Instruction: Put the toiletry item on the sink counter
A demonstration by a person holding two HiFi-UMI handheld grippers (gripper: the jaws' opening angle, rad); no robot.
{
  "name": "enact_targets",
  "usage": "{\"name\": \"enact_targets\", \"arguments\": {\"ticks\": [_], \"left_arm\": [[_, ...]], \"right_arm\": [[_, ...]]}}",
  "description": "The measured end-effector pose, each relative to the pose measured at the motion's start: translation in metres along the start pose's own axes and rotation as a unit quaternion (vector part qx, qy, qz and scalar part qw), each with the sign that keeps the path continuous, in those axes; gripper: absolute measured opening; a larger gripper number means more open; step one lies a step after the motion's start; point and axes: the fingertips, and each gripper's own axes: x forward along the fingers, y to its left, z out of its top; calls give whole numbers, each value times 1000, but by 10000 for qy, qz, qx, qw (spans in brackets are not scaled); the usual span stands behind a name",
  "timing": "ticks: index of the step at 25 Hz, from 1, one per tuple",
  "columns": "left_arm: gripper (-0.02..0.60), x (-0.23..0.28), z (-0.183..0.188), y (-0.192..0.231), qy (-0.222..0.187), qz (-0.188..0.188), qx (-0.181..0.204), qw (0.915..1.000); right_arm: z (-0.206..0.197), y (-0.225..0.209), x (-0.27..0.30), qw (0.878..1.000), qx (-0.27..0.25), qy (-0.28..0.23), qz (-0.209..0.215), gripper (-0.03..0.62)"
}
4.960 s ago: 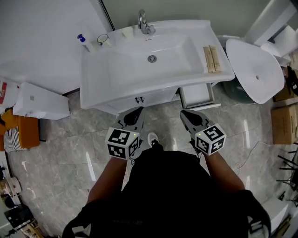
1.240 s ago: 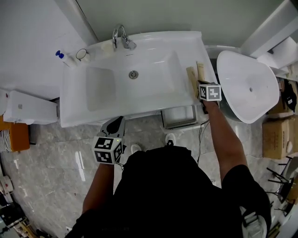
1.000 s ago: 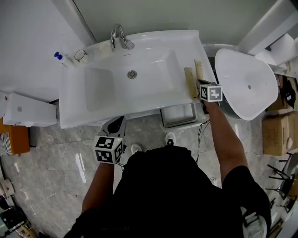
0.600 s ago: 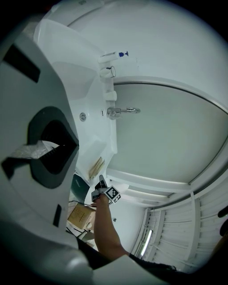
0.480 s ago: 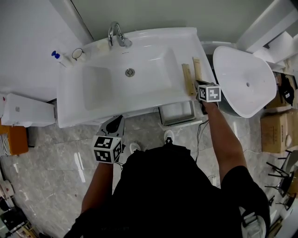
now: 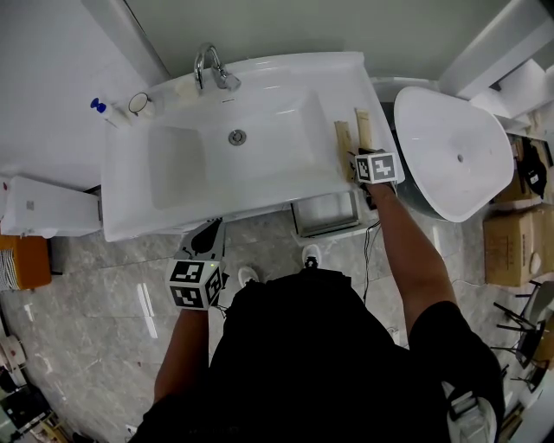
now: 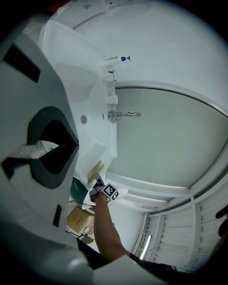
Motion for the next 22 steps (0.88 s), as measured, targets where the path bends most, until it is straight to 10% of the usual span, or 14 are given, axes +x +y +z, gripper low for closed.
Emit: {"name": "enact_targets", "arguments": {"ticks": [16, 22], "left_arm": [[-3, -4, -4, 12, -73, 411, -359, 9985], [-4, -2, -3, 16, -68, 409, -351, 9985]], "right_arm": [[-1, -8, 49, 9950, 646, 748, 142, 196], [4, -9, 50, 9946, 735, 729, 71, 105]]}}
